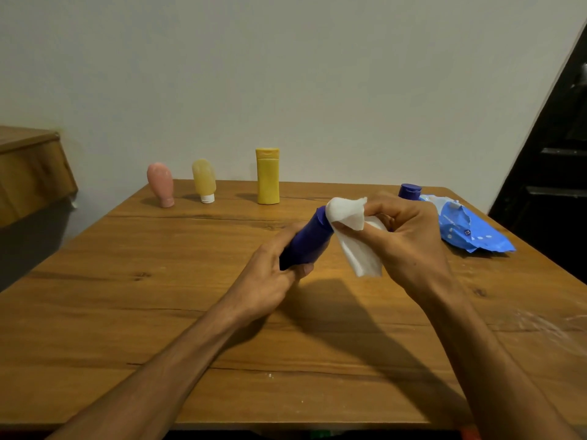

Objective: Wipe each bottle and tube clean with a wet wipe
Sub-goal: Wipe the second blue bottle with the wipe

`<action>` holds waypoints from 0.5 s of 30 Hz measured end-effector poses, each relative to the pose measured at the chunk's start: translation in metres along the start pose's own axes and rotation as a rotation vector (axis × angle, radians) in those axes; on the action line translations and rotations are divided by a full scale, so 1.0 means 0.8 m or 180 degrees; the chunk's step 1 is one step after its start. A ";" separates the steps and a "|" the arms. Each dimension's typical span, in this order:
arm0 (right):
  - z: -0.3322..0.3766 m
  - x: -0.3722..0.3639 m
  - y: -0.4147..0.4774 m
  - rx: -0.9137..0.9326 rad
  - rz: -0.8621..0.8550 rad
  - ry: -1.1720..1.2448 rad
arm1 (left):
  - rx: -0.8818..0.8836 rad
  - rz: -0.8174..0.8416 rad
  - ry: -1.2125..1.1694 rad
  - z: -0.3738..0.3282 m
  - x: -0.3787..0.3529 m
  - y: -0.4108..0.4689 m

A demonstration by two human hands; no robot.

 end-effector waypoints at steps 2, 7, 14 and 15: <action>-0.002 0.000 0.000 0.0012 -0.0065 -0.0021 | -0.0015 0.0025 0.0106 -0.001 -0.002 -0.001; 0.000 -0.007 0.000 0.0163 -0.0075 -0.0230 | 0.0007 0.0014 0.0306 -0.004 -0.004 -0.004; -0.001 -0.009 0.001 0.0311 0.0085 -0.0359 | 0.0014 0.0030 0.0395 -0.010 -0.005 -0.007; -0.001 -0.009 0.001 0.0344 0.0166 -0.0426 | 0.0022 0.0015 0.0408 -0.009 -0.006 -0.007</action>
Point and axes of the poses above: each hand's wrist, its own y-axis towards the middle knuckle, its own x-axis out of the back of the hand, z = x × y, the point moved 2 cm from there along y, towards the middle knuckle, and after that the axes turned 3 degrees about -y, right-handed, at the moved point
